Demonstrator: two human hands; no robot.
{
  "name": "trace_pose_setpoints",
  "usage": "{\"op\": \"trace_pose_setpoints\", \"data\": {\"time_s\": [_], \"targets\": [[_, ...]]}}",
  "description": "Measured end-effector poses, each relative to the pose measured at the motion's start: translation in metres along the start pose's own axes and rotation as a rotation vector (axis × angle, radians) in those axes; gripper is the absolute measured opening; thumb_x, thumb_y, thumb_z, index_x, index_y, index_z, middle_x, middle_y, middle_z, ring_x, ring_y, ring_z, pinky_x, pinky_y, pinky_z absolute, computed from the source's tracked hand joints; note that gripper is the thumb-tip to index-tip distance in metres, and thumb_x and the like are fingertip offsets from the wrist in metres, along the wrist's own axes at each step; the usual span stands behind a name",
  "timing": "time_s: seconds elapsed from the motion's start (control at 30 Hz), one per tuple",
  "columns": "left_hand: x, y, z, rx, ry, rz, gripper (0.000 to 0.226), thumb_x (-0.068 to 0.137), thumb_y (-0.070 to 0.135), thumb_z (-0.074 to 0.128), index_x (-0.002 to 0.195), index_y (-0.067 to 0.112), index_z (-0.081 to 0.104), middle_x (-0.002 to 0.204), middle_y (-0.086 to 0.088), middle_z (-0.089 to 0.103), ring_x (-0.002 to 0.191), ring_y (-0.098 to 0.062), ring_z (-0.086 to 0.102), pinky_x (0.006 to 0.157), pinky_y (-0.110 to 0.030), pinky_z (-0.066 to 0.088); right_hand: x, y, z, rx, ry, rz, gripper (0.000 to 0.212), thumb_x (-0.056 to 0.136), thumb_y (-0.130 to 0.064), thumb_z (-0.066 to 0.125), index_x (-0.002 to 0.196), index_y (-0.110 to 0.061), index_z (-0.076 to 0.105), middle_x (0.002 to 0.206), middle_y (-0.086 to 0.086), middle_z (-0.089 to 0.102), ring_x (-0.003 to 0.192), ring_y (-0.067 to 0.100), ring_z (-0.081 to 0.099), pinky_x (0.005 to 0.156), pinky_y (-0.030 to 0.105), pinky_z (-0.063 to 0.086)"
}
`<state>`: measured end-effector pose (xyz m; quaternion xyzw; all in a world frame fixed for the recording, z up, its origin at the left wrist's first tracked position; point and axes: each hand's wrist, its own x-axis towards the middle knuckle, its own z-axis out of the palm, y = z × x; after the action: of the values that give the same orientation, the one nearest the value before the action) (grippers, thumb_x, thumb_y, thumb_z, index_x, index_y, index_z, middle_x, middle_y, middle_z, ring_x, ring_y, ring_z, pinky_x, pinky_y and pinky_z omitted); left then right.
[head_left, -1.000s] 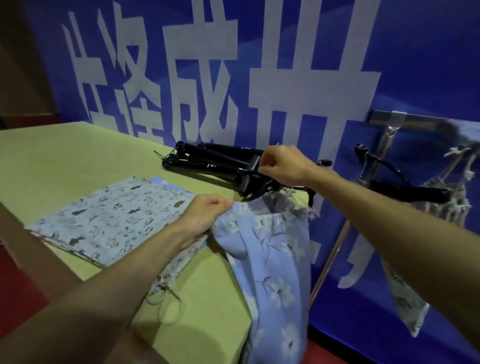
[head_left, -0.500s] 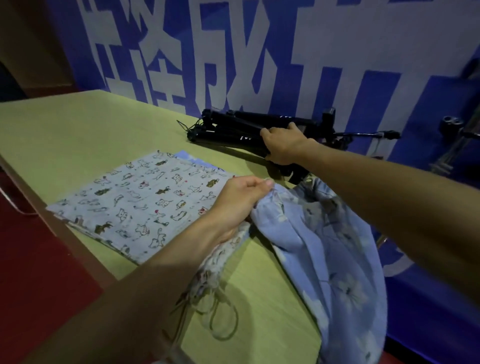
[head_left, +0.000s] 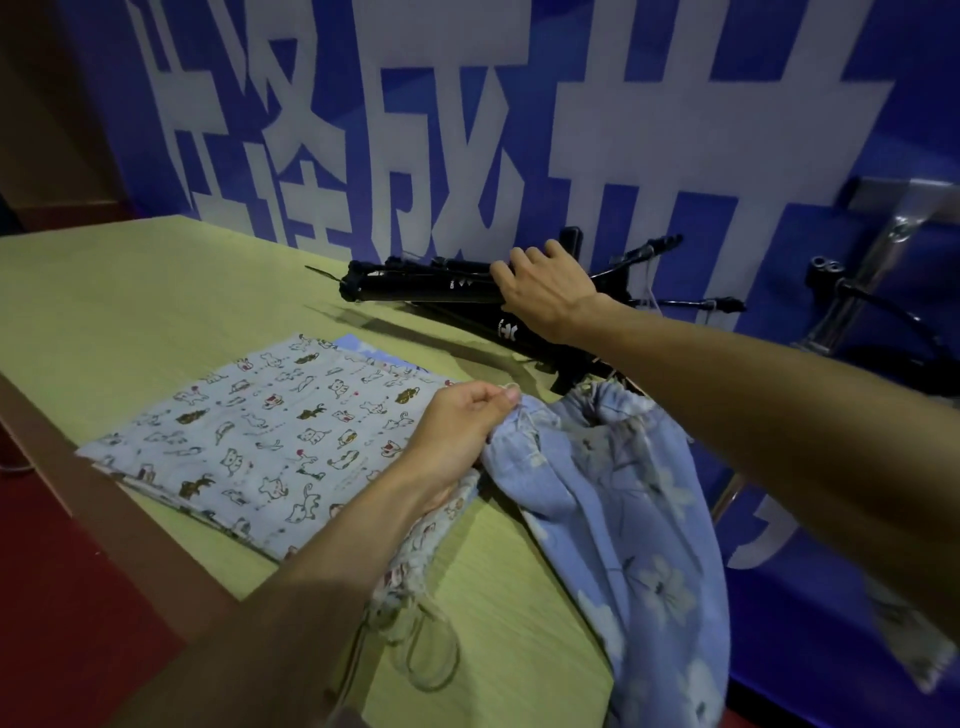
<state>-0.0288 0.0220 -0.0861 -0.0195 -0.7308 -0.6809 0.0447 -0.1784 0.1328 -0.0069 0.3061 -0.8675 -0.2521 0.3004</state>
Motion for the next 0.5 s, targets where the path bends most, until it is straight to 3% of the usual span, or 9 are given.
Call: {"op": "trace_pose_setpoints", "data": {"time_s": [0.13, 0.27, 0.33, 0.5], "targets": [[-0.001, 0.003, 0.0, -0.008, 0.005, -0.027, 0.022, 0.095, 0.022, 0.059, 0.085, 0.007, 0.071, 0.084, -0.013, 0.074, 0.079, -0.025, 0.069, 0.086, -0.042, 0.053, -0.006, 0.01, -0.03, 0.077, 0.075, 0.02, 0.033, 0.097, -0.029, 0.047, 0.12, -0.005, 0.046, 0.113, 0.016, 0.056, 0.097, 0.033, 0.058, 0.085, 0.042, 0.038], [-0.001, 0.015, 0.004, -0.035, 0.013, -0.097, 0.026, 0.097, 0.022, 0.055, 0.078, 0.011, 0.069, 0.072, -0.004, 0.072, 0.071, -0.018, 0.065, 0.077, -0.031, 0.051, -0.031, 0.027, -0.062, 0.205, 0.118, 0.112, 0.034, 0.09, -0.028, 0.054, 0.114, -0.004, 0.047, 0.108, 0.014, 0.058, 0.086, 0.034, 0.06, 0.067, 0.04, 0.04], [-0.002, 0.026, 0.008, -0.106, 0.023, -0.124, 0.026, 0.098, 0.019, 0.053, 0.078, 0.012, 0.068, 0.066, 0.001, 0.072, 0.068, -0.014, 0.065, 0.071, -0.027, 0.051, -0.05, 0.038, -0.076, 0.297, 0.117, 0.207, 0.038, 0.086, -0.031, 0.059, 0.111, -0.005, 0.045, 0.104, 0.013, 0.058, 0.081, 0.035, 0.059, 0.06, 0.039, 0.04], [-0.014, 0.071, 0.032, -0.235, 0.02, -0.102, 0.024, 0.099, 0.015, 0.051, 0.081, 0.008, 0.066, 0.067, -0.002, 0.07, 0.062, -0.012, 0.065, 0.06, -0.021, 0.054, -0.108, 0.078, -0.107, 0.567, 0.156, 0.563, 0.045, 0.075, -0.034, 0.067, 0.105, -0.009, 0.045, 0.086, 0.006, 0.053, 0.073, 0.03, 0.048, 0.061, 0.035, 0.034]]}}
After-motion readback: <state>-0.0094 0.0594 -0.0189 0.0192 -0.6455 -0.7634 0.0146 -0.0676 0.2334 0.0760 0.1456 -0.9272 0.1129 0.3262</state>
